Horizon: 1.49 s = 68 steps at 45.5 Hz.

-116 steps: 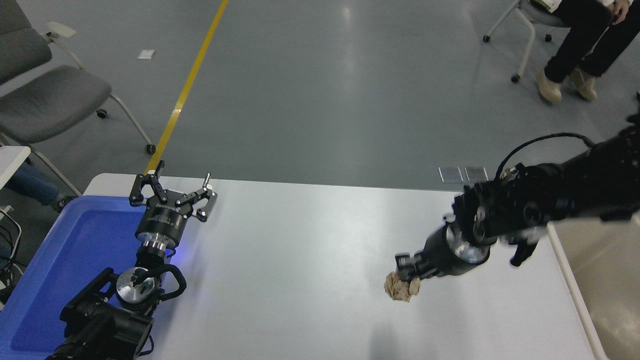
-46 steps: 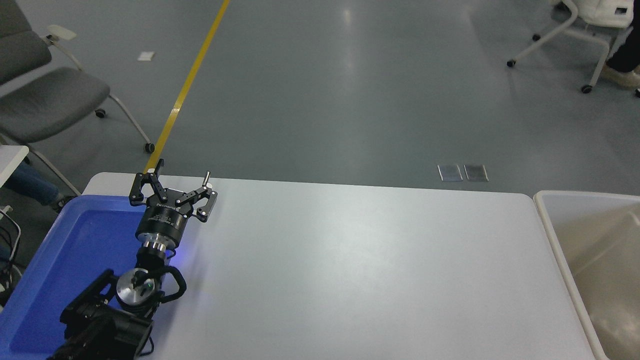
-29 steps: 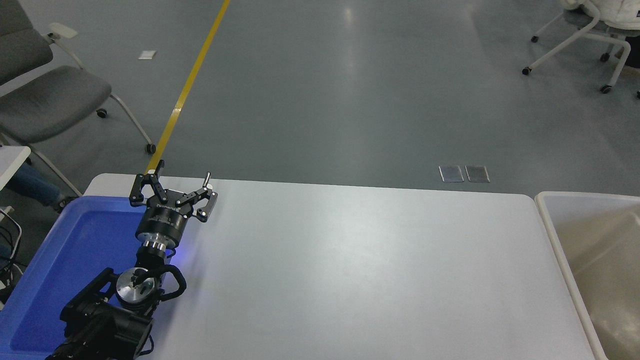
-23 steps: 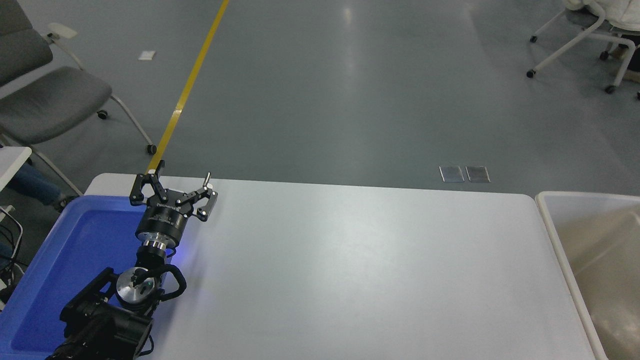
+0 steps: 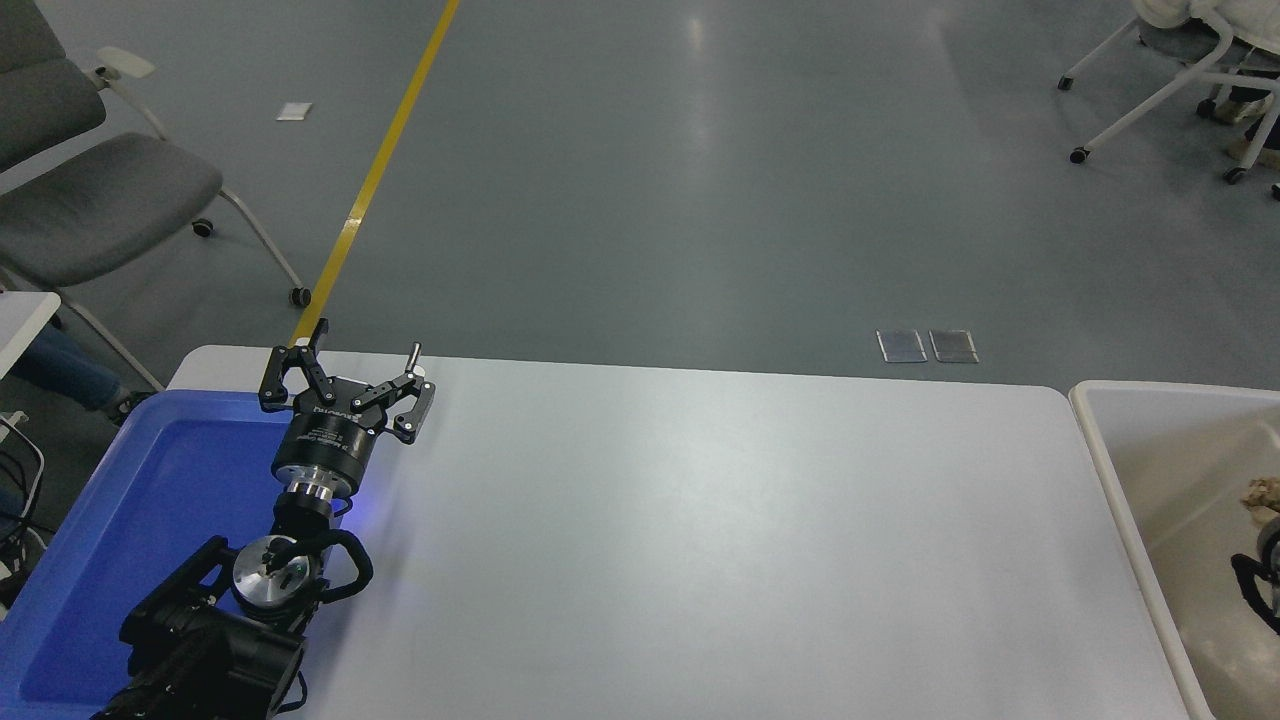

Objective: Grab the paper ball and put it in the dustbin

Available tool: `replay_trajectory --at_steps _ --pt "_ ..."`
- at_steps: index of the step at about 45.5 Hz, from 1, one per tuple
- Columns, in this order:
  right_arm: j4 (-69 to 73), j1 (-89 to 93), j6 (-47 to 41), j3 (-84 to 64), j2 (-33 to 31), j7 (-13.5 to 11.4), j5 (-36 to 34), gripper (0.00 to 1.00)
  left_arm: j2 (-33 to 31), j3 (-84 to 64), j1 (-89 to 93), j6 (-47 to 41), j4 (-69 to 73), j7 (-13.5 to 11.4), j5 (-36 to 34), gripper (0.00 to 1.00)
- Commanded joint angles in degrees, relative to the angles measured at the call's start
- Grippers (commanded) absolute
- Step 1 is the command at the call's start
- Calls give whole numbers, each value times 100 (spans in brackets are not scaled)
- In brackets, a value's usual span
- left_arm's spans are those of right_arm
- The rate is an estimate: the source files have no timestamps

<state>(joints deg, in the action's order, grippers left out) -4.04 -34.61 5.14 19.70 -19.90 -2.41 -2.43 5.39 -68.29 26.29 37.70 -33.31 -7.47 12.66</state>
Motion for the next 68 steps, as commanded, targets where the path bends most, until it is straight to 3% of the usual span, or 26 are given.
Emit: replay_trajectory --at_steps 1,3,4,5,6,40,55,68 --pt "-35 139 119 201 127 -31 -187 44 -2 0 -1 1 0 0 0 99" --pt "-35 139 119 201 127 -31 -231 56 -2 0 -1 1 0 0 0 99" --pt "-35 147 110 201 118 -31 -258 68 -2 0 -1 1 0 0 0 99" --pt "-35 148 110 201 118 -31 -275 87 -2 0 -1 1 0 0 0 99" --pt "-35 148 93 201 118 -31 -293 100 -2 0 -1 1 0 0 0 99" --pt "70 -406 49 122 39 -14 -302 100 -2 0 -1 10 0 0 0 99" --pt "2301 -968 5 210 -883 21 -302 100 -2 0 -1 1 0 0 0 99" --pt "3901 -1013 -4 1307 -980 21 -302 100 -2 0 -1 1 0 0 0 99"
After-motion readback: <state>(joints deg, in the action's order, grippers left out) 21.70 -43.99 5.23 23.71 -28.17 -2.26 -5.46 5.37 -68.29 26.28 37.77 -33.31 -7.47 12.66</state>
